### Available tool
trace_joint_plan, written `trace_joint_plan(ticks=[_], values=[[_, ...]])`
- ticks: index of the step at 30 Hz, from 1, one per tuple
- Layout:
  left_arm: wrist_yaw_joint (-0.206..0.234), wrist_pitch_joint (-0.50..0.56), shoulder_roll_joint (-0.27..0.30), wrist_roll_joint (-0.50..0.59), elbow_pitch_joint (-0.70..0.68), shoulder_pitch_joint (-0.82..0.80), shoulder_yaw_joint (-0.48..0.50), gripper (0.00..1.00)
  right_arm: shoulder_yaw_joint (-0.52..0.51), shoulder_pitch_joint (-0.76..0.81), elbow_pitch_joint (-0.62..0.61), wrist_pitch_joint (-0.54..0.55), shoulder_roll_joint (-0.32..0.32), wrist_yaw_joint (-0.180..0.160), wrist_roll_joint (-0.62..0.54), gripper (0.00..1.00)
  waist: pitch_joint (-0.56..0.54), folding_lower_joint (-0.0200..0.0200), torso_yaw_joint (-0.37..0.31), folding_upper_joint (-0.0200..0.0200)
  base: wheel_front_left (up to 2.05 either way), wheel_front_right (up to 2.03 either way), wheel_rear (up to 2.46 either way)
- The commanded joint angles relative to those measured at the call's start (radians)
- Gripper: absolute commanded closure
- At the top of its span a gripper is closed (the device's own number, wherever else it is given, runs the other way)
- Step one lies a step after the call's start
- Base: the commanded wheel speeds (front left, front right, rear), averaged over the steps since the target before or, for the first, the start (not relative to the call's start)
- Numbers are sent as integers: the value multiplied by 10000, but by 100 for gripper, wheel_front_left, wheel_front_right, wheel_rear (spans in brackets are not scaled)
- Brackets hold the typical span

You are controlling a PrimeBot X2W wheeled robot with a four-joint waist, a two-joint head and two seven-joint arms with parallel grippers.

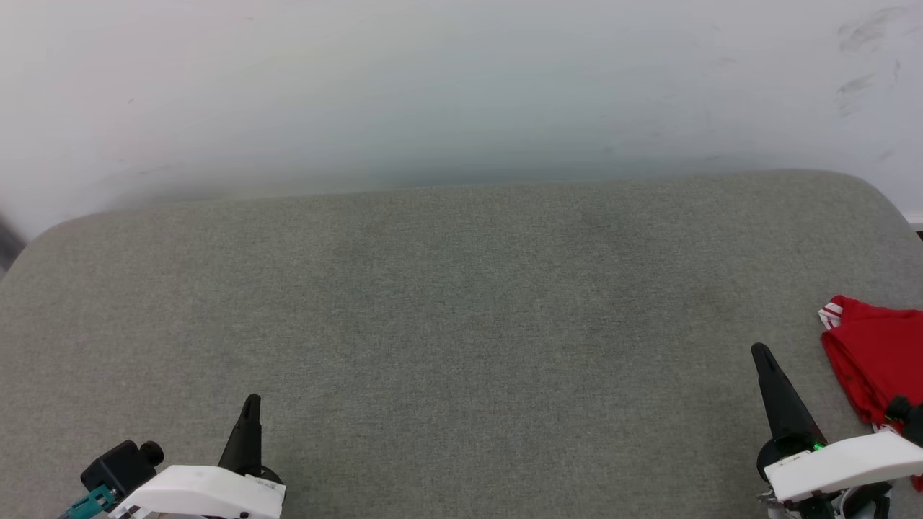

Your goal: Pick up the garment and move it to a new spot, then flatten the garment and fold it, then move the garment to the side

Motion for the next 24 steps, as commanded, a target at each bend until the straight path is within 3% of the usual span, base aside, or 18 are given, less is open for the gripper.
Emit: trace_joint_plan(ticks=[1, 24], values=[[-68, 62, 32, -233, -68, -296, 98, 100, -38, -249, -32, 27, 0, -1, 270, 100, 2, 0, 1, -1, 0, 0, 0], [-582, 735, -290, -2542, 292, -720, 585, 100, -204, -650, 656, 188, 86, -1, 2930, 100, 48, 0, 31, -1, 0, 0, 0]])
